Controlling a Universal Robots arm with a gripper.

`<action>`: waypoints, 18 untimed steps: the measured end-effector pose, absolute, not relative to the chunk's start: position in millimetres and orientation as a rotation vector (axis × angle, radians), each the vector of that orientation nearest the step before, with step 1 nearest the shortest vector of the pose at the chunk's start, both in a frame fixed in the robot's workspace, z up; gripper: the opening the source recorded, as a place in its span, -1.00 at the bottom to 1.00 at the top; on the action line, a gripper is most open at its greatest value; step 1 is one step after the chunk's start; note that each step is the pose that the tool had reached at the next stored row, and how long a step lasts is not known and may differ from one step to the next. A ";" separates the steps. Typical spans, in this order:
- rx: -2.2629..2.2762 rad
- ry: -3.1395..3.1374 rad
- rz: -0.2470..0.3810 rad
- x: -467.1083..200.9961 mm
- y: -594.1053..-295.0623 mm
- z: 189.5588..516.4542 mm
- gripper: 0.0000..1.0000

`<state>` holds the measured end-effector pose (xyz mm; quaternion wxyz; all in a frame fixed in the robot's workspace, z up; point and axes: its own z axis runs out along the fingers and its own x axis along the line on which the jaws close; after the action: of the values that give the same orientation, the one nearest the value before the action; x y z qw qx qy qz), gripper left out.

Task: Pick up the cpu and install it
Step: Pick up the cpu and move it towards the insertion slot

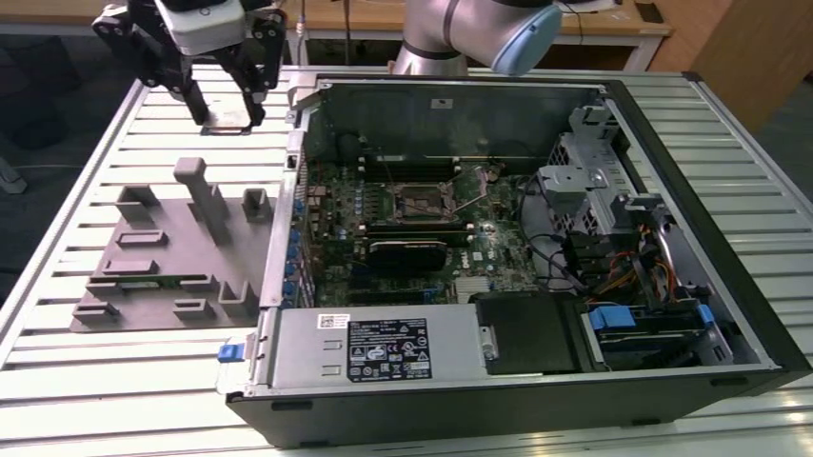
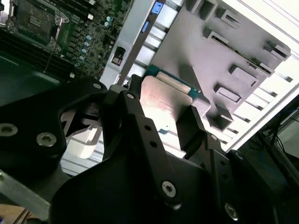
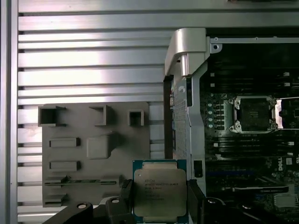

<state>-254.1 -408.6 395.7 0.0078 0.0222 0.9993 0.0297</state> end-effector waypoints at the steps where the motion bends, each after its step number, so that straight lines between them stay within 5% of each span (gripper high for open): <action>1: 0.070 3.124 0.093 -251.9 -408.6 395.7 0.08; 18: 0.069 3.124 0.093 -212.5 -408.6 395.7 0.08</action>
<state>-212.5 -408.6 395.7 0.0078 0.0222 0.9993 0.0297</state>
